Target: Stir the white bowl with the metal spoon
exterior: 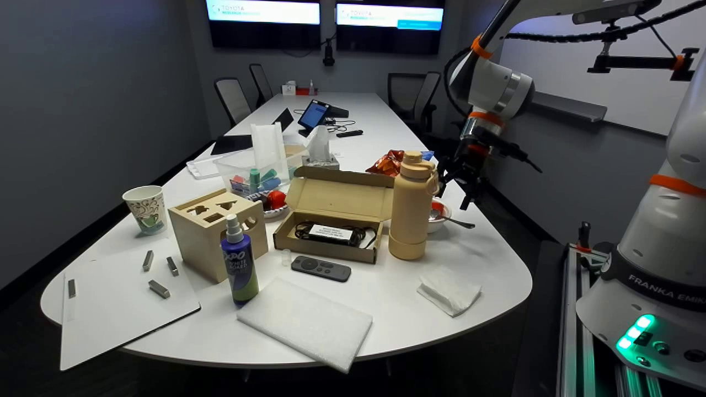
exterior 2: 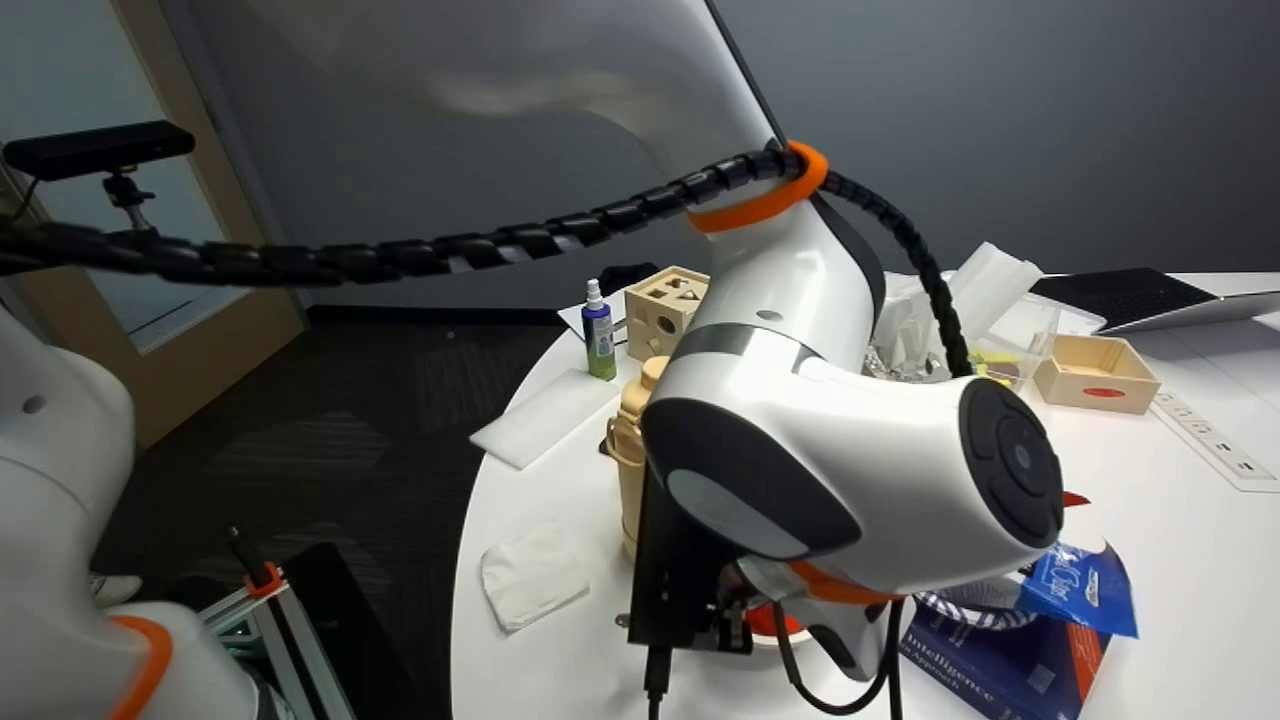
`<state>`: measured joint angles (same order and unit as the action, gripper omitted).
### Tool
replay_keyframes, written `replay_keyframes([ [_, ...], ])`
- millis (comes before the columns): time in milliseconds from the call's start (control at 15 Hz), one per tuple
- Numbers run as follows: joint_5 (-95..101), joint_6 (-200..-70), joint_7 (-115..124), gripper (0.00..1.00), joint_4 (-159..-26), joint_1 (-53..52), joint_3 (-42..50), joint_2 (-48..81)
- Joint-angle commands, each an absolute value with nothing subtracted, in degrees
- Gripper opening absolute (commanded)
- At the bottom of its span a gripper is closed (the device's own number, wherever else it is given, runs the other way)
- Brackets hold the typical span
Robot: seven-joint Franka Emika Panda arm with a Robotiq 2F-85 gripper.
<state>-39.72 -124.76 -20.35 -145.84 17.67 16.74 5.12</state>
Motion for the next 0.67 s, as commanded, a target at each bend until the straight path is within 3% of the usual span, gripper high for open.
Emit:
replay_keyframes([
  [0,-37.69,-126.21,-17.14,1.00,-146.13,17.56,16.67,2.91],
  [600,-20.21,-125.88,5.31,1.00,-146.09,15.98,14.23,-12.14],
])
